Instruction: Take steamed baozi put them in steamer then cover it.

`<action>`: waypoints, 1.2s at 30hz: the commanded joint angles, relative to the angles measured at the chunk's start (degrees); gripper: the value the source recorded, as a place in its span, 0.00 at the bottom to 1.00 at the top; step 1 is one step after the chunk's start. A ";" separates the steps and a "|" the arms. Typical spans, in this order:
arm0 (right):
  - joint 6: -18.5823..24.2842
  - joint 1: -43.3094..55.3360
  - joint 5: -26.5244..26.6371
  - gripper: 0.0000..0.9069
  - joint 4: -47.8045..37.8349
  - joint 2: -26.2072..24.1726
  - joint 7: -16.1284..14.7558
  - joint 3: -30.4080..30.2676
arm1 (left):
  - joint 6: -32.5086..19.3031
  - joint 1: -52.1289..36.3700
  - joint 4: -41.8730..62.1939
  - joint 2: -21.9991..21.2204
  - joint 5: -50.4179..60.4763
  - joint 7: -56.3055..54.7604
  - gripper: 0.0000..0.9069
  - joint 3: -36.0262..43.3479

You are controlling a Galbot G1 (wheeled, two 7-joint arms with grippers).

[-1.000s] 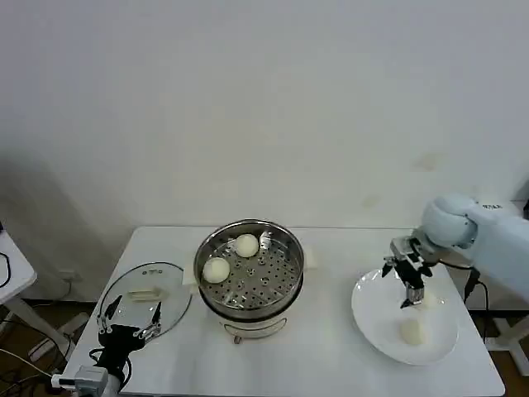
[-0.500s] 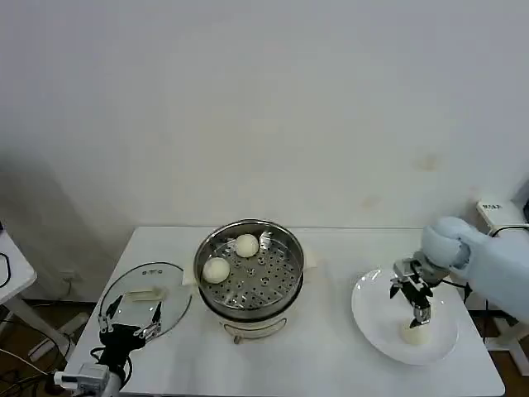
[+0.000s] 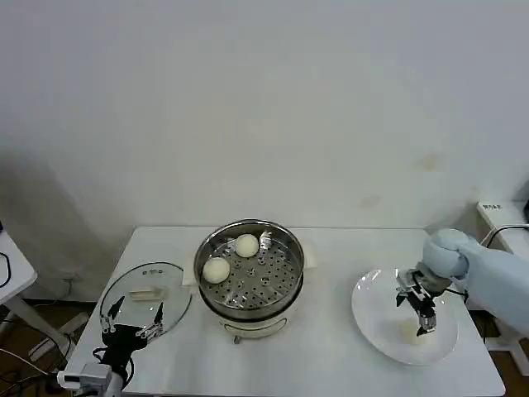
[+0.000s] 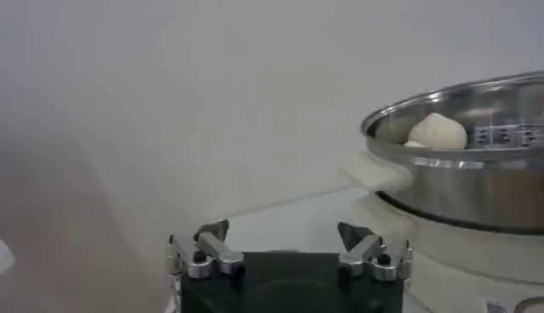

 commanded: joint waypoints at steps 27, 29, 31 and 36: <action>0.80 -8.55 -3.38 1.00 -0.70 -1.09 1.40 6.47 | -0.05 0.41 -0.04 -0.06 0.35 -0.07 1.00 0.58; 0.85 -8.95 -3.66 1.00 -0.71 -1.09 1.40 6.78 | -0.05 0.44 -0.04 -0.09 0.36 -0.07 1.00 0.57; 0.96 -9.38 -3.83 1.00 -0.76 -1.20 1.40 7.13 | -0.04 0.44 0.00 -0.06 0.34 -0.08 1.00 0.52; 1.06 -10.37 -4.26 1.00 -1.30 -0.84 2.31 7.87 | -0.07 0.41 0.34 -0.11 0.39 -0.14 1.00 0.59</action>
